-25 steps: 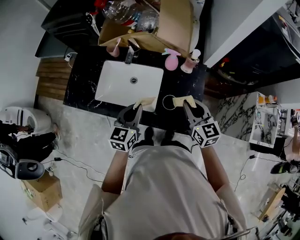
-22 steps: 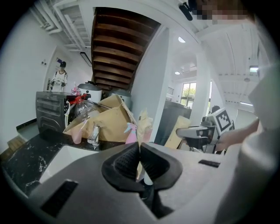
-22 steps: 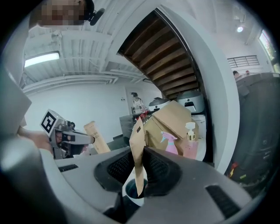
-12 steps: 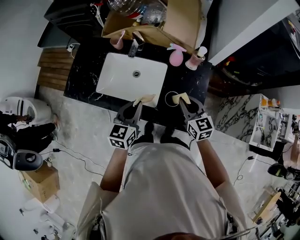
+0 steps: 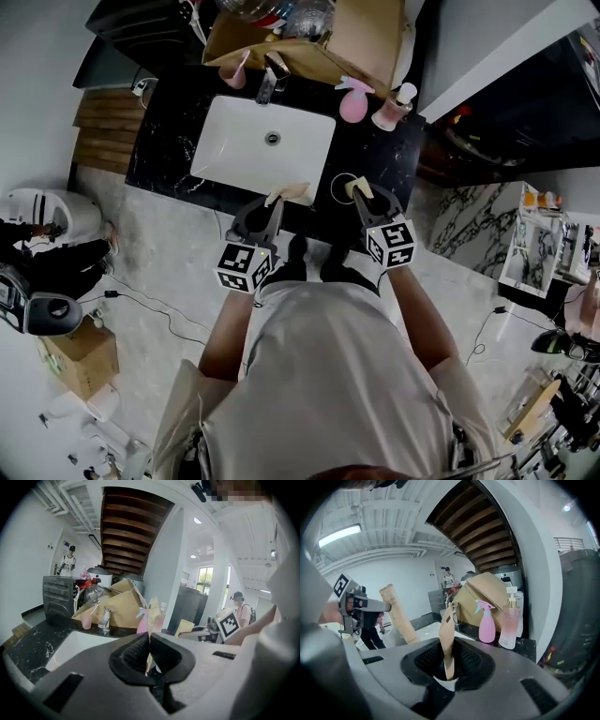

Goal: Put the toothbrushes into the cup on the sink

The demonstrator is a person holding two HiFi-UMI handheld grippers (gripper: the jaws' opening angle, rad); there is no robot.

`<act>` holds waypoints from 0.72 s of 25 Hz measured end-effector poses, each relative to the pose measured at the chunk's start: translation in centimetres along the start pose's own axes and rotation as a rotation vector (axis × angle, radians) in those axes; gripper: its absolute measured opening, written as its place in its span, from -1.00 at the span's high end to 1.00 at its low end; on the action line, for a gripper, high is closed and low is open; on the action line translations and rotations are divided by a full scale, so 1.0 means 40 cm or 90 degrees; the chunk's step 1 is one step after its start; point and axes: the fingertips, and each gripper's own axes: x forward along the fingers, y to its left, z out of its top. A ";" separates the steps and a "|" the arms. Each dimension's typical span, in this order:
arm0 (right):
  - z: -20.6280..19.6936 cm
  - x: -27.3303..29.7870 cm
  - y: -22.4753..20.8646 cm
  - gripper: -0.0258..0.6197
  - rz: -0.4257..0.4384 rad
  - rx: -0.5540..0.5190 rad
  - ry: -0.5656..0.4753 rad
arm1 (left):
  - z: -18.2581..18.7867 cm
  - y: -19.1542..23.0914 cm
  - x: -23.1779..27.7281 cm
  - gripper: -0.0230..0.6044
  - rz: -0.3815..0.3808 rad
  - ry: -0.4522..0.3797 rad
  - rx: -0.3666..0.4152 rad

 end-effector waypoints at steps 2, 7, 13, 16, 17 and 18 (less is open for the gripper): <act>-0.015 0.006 -0.001 0.68 -0.003 0.000 0.011 | -0.005 -0.001 -0.002 0.90 0.001 0.000 -0.001; -0.051 0.018 -0.008 0.67 -0.014 0.014 0.036 | -0.010 -0.004 -0.011 0.90 0.003 -0.003 -0.002; -0.069 0.016 -0.020 0.48 -0.036 0.033 0.045 | -0.010 -0.005 -0.025 0.90 0.006 -0.008 -0.001; -0.068 0.011 -0.021 0.36 -0.043 0.035 0.042 | -0.012 -0.007 -0.029 0.90 0.005 -0.009 -0.001; -0.068 0.009 -0.022 0.31 -0.045 0.036 0.042 | -0.012 -0.009 -0.030 0.90 0.004 -0.009 -0.001; -0.068 0.007 -0.023 0.24 -0.046 0.037 0.042 | -0.011 -0.011 -0.030 0.90 0.004 -0.010 0.000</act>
